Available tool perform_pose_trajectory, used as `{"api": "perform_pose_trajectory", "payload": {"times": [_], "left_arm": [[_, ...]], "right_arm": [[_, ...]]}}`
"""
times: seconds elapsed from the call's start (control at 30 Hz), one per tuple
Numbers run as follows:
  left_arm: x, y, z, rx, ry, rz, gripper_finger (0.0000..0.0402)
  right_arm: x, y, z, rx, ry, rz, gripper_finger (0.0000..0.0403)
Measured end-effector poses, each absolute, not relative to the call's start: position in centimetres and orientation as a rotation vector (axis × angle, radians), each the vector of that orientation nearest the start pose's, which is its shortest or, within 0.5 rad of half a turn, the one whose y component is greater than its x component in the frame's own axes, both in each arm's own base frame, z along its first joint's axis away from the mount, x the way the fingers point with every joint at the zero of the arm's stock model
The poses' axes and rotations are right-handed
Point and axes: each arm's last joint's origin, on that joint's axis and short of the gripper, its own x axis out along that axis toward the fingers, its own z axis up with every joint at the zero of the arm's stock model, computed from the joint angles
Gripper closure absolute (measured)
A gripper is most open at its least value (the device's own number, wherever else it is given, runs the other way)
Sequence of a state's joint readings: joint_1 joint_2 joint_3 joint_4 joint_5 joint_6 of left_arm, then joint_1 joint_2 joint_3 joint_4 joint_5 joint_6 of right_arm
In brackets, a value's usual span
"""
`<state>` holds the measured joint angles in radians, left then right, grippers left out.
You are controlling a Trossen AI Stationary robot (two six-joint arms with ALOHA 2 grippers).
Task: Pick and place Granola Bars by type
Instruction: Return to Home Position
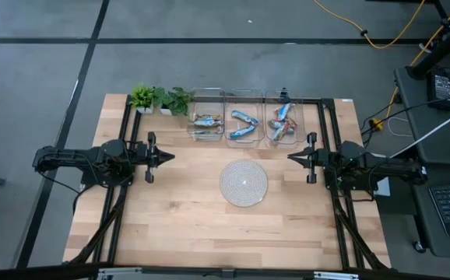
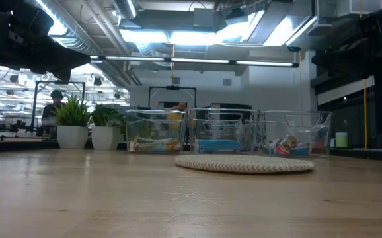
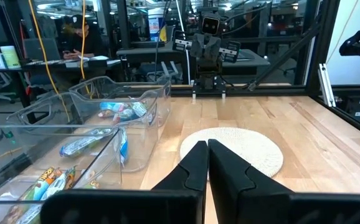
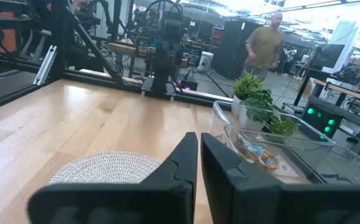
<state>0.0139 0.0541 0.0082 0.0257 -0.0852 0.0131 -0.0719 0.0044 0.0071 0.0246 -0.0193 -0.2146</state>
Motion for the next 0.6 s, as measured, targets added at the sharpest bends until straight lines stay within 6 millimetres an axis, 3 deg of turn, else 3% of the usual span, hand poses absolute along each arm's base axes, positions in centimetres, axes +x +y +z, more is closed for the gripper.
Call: {"api": "perform_pose_trajectory", "payload": {"times": [0.6], "left_arm": [[10.04,0.39,16.45,0.014,0.021,0.099,0.0398]], "right_arm": [[9.73,-0.65,16.79,-0.216,-0.022,-0.055,0.0379]]}}
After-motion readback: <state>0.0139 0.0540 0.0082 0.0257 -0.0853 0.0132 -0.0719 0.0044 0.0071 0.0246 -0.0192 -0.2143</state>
